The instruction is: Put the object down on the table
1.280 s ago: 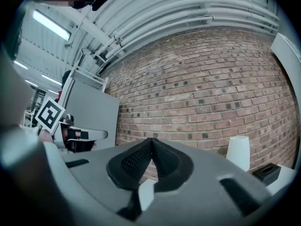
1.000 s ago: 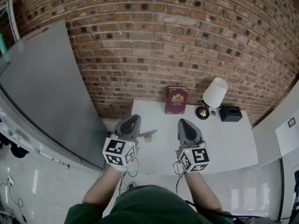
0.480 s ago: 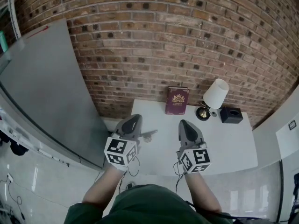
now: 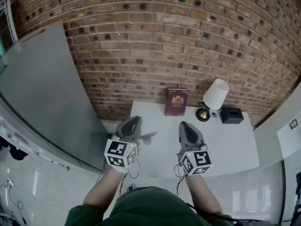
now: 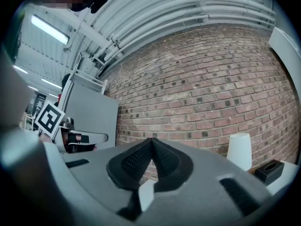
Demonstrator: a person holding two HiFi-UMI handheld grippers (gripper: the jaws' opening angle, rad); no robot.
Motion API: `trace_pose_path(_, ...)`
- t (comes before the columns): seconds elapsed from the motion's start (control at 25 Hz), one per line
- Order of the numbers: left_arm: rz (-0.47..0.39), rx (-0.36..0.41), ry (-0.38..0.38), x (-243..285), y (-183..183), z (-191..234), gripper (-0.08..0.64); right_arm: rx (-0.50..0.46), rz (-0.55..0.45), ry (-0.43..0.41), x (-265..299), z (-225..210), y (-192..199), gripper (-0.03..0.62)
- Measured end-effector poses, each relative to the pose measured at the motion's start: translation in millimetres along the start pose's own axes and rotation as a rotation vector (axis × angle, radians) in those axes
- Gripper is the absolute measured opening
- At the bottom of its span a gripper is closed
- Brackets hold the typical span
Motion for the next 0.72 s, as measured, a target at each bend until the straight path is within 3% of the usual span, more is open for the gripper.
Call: trace_pose_path(0.72,0.001,-0.024,0.027,4.2,4.5,18.6,0.021,-0.023,0.022,0.020,10.6,10.1,3.2,0.002)
Point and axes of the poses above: the fingertips, and each gripper's own axes: x forward along the fingers, z to its left, y out of its underside, the point moved 2 cm from there along -x, backward along the fingers, and after that the axes turned 7 degrees about -z, right-handed, at the moved point
